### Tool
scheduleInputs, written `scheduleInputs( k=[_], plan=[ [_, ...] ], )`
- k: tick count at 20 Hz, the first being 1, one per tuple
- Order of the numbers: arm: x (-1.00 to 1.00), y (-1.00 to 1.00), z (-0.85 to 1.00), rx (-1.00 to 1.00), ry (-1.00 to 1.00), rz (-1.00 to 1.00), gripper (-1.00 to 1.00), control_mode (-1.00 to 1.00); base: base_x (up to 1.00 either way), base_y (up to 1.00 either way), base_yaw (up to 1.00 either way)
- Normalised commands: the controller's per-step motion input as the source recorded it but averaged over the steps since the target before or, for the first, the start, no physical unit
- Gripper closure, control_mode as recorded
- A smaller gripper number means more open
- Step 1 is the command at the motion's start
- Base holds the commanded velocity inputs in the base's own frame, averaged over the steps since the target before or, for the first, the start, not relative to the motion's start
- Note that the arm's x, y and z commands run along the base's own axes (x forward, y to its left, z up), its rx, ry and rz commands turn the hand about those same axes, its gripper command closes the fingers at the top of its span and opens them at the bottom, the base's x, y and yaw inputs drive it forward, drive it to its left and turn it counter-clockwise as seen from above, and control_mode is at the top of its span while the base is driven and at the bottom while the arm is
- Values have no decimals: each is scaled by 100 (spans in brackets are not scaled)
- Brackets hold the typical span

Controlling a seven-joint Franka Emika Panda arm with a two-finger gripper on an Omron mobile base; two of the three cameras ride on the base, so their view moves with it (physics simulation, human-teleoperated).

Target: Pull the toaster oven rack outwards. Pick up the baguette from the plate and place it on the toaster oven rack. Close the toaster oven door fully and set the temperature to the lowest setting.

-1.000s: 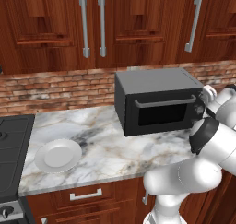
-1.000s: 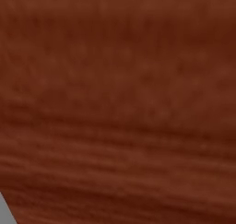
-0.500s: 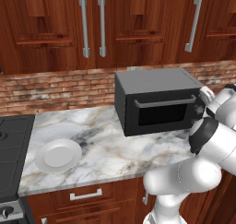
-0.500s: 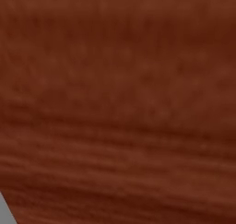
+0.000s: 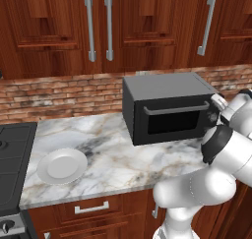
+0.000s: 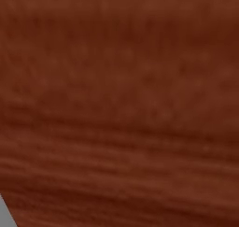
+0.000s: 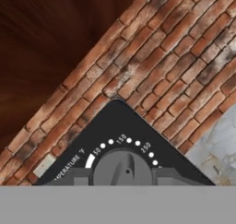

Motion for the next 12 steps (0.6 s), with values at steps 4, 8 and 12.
scheduleInputs(
  k=[4,8,12],
  plan=[
    [0,0,0,-18,0,4,100,-100,0,0,0],
    [3,0,0,-16,0,8,100,-100,0,0,0],
    [6,-6,0,-12,0,14,100,-100,0,0,0]
  ],
)
